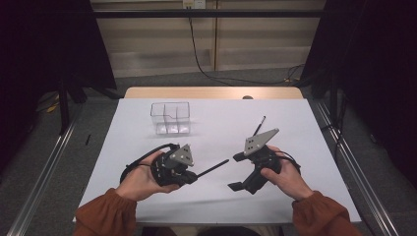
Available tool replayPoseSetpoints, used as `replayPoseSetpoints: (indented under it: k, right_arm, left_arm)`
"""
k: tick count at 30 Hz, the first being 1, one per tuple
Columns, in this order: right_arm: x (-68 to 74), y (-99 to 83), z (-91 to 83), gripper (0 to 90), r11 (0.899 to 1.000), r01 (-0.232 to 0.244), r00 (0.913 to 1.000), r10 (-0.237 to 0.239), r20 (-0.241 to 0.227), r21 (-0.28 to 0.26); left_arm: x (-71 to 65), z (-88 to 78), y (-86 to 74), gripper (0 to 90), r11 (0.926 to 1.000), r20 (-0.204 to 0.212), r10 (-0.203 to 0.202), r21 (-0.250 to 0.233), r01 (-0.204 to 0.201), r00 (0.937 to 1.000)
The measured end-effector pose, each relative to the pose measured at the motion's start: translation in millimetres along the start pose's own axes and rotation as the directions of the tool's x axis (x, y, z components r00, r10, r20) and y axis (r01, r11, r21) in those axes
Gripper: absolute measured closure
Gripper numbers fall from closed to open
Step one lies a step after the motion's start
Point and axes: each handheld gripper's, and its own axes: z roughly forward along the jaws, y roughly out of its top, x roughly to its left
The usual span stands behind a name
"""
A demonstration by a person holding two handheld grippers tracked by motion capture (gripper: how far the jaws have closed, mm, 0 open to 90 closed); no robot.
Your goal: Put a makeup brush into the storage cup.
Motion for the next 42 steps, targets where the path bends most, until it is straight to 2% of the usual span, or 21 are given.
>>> replayPoseSetpoints:
  k: [3, 4, 6, 7, 11, 13, 14, 15, 22, 24, 26, 29, 31, 33, 34, 35, 38, 39, 40, 41, 42]
  right_arm:
    - [-1.3, 2.6, 3.3, 4.6, 0.999, 0.010, 0.9998, -0.010, -0.016, 0.053]
    - [-1.2, 3.5, 3.5, 4.4, 0.998, 0.019, 0.9996, -0.018, -0.022, 0.059]
    - [-1.0, 5.3, 4.0, 3.8, 0.997, 0.020, 0.9998, -0.019, -0.009, 0.079]
    - [-1.6, 6.0, 4.6, 3.8, 0.995, 0.031, 0.9995, -0.030, -0.009, 0.090]
    - [-1.6, 7.8, 7.5, 4.8, 0.990, 0.051, 0.9986, -0.048, -0.023, 0.133]
    - [-0.2, 9.9, 10.2, 4.5, 0.982, 0.084, 0.9964, -0.081, -0.025, 0.171]
    - [-0.2, 9.9, 10.2, 4.5, 0.982, 0.084, 0.9964, -0.081, -0.025, 0.171]
    - [-0.3, 11.9, 10.1, 4.9, 0.977, 0.109, 0.9940, -0.106, -0.023, 0.184]
    - [-4.4, 17.8, 7.1, 6.6, 0.967, 0.136, 0.9906, -0.128, -0.047, 0.218]
    - [-7.3, 20.6, 8.9, 6.4, 0.958, 0.147, 0.9888, -0.134, -0.066, 0.247]
    - [-8.0, 21.2, 9.6, 6.4, 0.955, 0.148, 0.9884, -0.134, -0.072, 0.256]
    - [-8.2, 24.6, 14.0, 7.5, 0.934, 0.136, 0.9902, -0.117, -0.075, 0.329]
    - [-9.4, 26.3, 15.9, 8.6, 0.921, 0.144, 0.9891, -0.124, -0.079, 0.361]
    - [-10.0, 26.9, 16.4, 9.8, 0.917, 0.142, 0.9893, -0.119, -0.084, 0.373]
    - [-12.3, 27.6, 18.5, 11.4, 0.902, 0.144, 0.9887, -0.114, -0.097, 0.407]
    - [-12.3, 27.6, 18.5, 11.4, 0.902, 0.144, 0.9887, -0.114, -0.097, 0.407]
    - [-14.3, 28.5, 24.2, 14.7, 0.876, 0.136, 0.9896, -0.098, -0.106, 0.463]
    - [-14.3, 28.5, 24.2, 14.7, 0.876, 0.136, 0.9896, -0.098, -0.106, 0.463]
    - [-14.6, 29.3, 27.4, 15.5, 0.863, 0.137, 0.9897, -0.097, -0.106, 0.487]
    - [-14.6, 29.3, 27.4, 15.5, 0.863, 0.137, 0.9897, -0.097, -0.106, 0.487]
    - [-15.6, 29.5, 29.0, 17.5, 0.857, 0.149, 0.9878, -0.106, -0.115, 0.494]
  left_arm:
    - [0.3, 5.5, 1.9, 84.4, 0.9991, 0.015, -0.001, 0.043, 0.000, 0.9999]
    - [0.6, 6.5, 2.6, 84.4, 0.9982, 0.017, 0.013, 0.058, -0.014, 0.9998]
    - [0.4, 7.8, 3.1, 84.4, 0.9978, 0.017, 0.012, 0.064, -0.013, 0.9998]
    - [0.6, 8.5, 4.1, 84.4, 0.9969, 0.025, 0.017, 0.076, -0.019, 0.9995]
    - [1.3, 11.6, 9.1, 84.3, 0.9947, 0.013, 0.023, 0.100, -0.024, 0.9997]
    - [2.7, 14.3, 13.6, 84.4, 0.9924, 0.020, 0.024, 0.120, -0.027, 0.9995]
    - [2.7, 14.3, 13.6, 84.4, 0.9924, 0.020, 0.024, 0.120, -0.027, 0.9995]
    - [2.7, 17.6, 16.5, 84.4, 0.9863, 0.042, 0.045, 0.157, -0.051, 0.9981]
    - [-0.3, 24.3, 23.5, 84.4, 0.9784, 0.065, 0.063, 0.193, -0.074, 0.9959]
    - [-1.2, 25.8, 25.3, 84.4, 0.9751, 0.071, 0.069, 0.206, -0.083, 0.9951]
    - [-1.3, 26.2, 25.6, 84.4, 0.9761, 0.071, 0.062, 0.204, -0.076, 0.9956]
    - [-0.2, 27.3, 26.7, 84.4, 0.9733, 0.076, 0.064, 0.215, -0.079, 0.9951]
    - [-1.4, 28.6, 26.8, 84.4, 0.9723, 0.070, 0.066, 0.220, -0.080, 0.9954]
    - [-1.3, 28.5, 27.1, 84.4, 0.9701, 0.076, 0.069, 0.227, -0.085, 0.9947]
    - [-2.0, 29.4, 27.0, 84.4, 0.9671, 0.078, 0.070, 0.239, -0.087, 0.9945]
    - [-2.0, 29.4, 27.0, 84.3, 0.9671, 0.078, 0.070, 0.239, -0.087, 0.9945]
    - [-2.2, 31.3, 26.9, 84.4, 0.9628, 0.090, 0.073, 0.253, -0.094, 0.9933]
    - [-2.4, 31.8, 27.2, 84.4, 0.9589, 0.094, 0.079, 0.265, -0.101, 0.9924]
    - [-3.3, 33.7, 27.2, 84.4, 0.9575, 0.103, 0.081, 0.268, -0.106, 0.9914]
    - [-3.3, 33.7, 27.2, 84.4, 0.9575, 0.103, 0.081, 0.268, -0.106, 0.9914]
    - [-4.3, 34.5, 27.4, 84.4, 0.9568, 0.099, 0.079, 0.272, -0.103, 0.9919]
